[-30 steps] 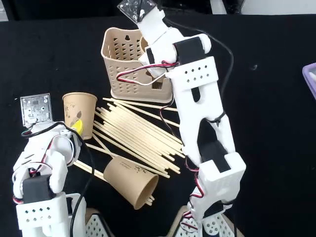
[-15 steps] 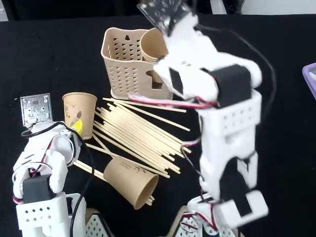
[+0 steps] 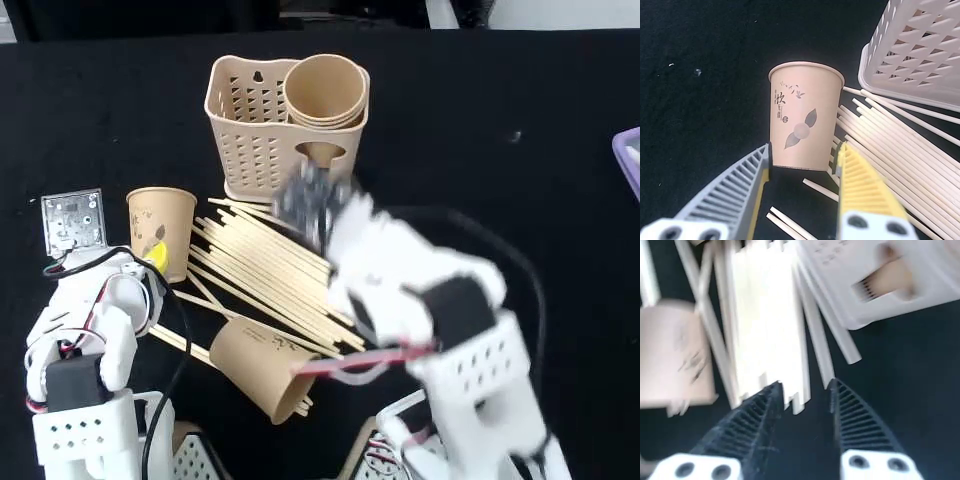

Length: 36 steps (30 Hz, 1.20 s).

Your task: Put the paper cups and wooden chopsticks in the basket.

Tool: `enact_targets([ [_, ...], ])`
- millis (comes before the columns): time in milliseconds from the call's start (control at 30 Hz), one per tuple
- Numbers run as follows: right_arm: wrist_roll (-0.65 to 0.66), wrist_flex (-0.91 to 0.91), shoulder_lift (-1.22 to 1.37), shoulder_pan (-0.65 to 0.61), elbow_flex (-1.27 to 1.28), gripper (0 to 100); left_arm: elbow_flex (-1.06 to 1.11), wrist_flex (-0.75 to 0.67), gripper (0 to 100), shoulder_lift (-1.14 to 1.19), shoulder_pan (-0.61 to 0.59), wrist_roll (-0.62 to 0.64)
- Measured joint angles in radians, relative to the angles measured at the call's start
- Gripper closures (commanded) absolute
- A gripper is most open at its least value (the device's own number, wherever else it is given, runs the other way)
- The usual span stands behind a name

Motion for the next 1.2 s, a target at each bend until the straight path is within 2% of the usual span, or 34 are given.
enact_targets([
  [167, 0.075, -0.009, -0.261, -0.051, 0.308, 77.7, 0.018, -0.002, 78, 0.0, 0.0, 0.0],
  [300, 0.107, -0.038, -0.381, -0.094, 0.446, 77.9, 0.018, -0.002, 78, 0.0, 0.0, 0.0],
  [533, 0.11, -0.054, -0.347, -0.261, 0.479, 77.7, 0.018, -0.002, 78, 0.0, 0.0, -0.02],
  [867, 0.083, -0.074, -0.307, -0.411, 0.485, 77.6, 0.018, -0.002, 78, 0.0, 0.0, -0.026],
  [967, 0.083, -0.103, -0.308, -0.425, 0.509, 77.6, 0.018, -0.002, 78, 0.0, 0.0, -0.029],
  [1200, 0.083, -0.308, -0.307, -0.423, 0.689, 80.5, 0.018, -0.002, 78, 0.0, 0.0, -0.029],
])
